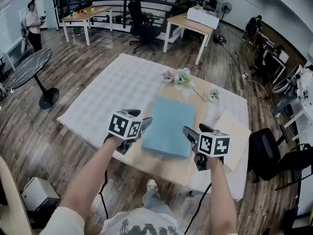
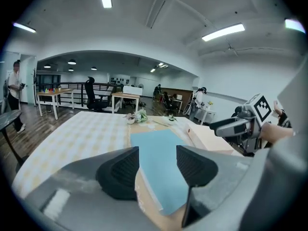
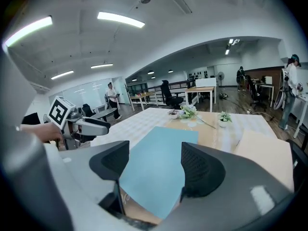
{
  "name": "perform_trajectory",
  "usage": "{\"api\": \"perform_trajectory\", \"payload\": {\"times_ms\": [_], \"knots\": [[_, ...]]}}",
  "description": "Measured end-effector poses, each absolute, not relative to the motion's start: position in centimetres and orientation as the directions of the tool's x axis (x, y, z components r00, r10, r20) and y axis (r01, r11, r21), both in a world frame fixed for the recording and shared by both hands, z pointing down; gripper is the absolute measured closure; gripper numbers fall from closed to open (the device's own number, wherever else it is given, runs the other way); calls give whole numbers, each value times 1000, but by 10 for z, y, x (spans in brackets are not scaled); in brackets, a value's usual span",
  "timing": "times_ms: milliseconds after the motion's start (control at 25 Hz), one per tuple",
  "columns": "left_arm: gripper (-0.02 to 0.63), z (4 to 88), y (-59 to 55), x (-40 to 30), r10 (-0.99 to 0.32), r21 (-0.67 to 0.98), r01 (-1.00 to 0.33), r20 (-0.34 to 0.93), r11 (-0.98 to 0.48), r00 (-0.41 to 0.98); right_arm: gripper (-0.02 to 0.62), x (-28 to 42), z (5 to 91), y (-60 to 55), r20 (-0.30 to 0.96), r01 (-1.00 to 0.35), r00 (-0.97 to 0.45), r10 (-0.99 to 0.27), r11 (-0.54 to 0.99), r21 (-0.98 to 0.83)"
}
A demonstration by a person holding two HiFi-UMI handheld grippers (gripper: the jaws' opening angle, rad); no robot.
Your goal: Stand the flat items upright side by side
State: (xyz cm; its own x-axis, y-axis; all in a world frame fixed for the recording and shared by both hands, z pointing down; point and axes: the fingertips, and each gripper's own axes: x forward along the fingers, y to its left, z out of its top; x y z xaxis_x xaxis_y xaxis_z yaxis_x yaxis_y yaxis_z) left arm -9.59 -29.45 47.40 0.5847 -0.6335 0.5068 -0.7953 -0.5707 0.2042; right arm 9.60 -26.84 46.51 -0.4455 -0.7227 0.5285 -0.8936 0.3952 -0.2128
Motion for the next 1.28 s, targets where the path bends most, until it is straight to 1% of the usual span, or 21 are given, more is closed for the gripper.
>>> {"api": "perform_trajectory", "payload": {"times_ms": [240,400,720,920,1120,1280], "knots": [[351,509,-348,-83,-567,269,-775,553,-572,611,255,107,495,-322,571,-877,-480,-666,373,-303],[351,534,-382,-81,-528,323,-777,589,-541,612,255,111,522,-357,631,-876,-482,-608,355,-327],[351,580,-415,-66,-434,429,-758,634,-491,640,222,129,584,-393,739,-886,-463,-489,242,-395],[351,606,-431,-62,-379,481,-754,662,-447,647,185,128,612,-407,755,-863,-502,-421,188,-469],[351,619,-434,-51,-311,566,-722,657,-398,687,184,125,630,-414,755,-837,-541,-371,147,-528],[351,624,-436,-48,-273,597,-712,662,-371,698,179,125,638,-416,748,-823,-562,-354,144,-550]]}}
